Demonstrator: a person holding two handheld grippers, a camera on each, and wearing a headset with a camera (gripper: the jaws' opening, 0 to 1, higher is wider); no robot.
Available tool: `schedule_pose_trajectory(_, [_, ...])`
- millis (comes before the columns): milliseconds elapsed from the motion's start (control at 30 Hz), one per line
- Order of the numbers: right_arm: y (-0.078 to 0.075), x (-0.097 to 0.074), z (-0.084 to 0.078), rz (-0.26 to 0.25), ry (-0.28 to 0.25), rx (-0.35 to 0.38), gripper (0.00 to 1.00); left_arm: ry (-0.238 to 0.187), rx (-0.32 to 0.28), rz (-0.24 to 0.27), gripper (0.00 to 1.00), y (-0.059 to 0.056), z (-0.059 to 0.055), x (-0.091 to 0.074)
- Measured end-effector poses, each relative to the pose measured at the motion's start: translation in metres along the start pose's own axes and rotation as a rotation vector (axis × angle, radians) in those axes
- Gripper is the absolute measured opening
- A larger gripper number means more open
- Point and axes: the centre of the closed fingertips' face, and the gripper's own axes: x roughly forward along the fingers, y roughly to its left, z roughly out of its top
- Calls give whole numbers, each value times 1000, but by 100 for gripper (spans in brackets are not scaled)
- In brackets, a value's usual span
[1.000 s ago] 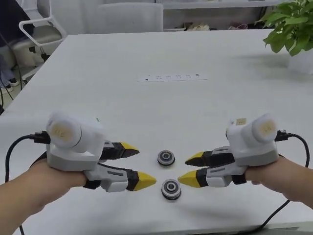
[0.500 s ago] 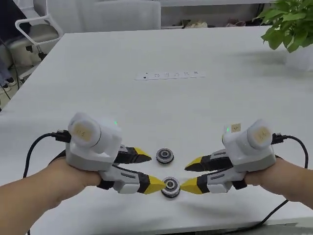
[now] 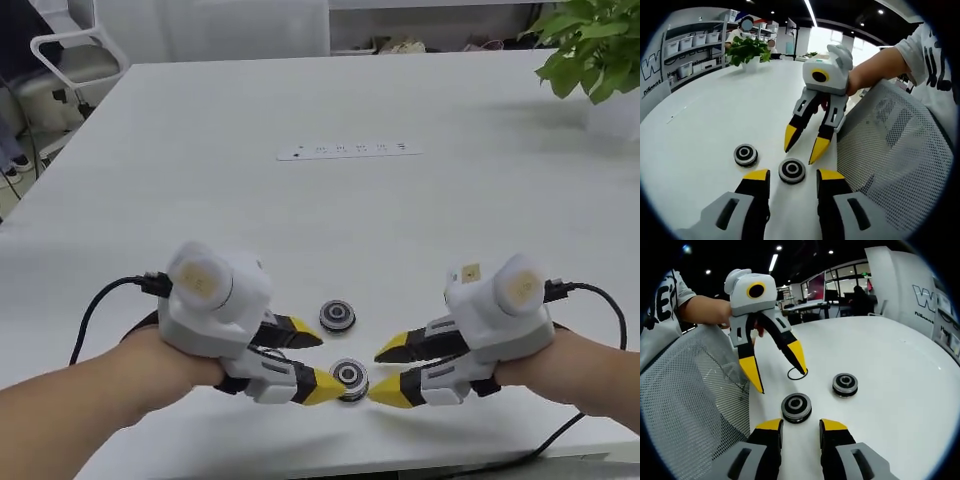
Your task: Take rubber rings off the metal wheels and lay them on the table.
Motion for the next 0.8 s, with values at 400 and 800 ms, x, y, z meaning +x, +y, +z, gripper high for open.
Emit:
schedule_pose_trajectory(400, [0, 5, -2, 11, -11, 13, 21, 7, 4, -21, 28, -4, 0, 14])
schedule_pose_trajectory(800, [0, 9, -1, 16, -15, 13, 17, 29, 41, -32, 17, -7, -3, 21])
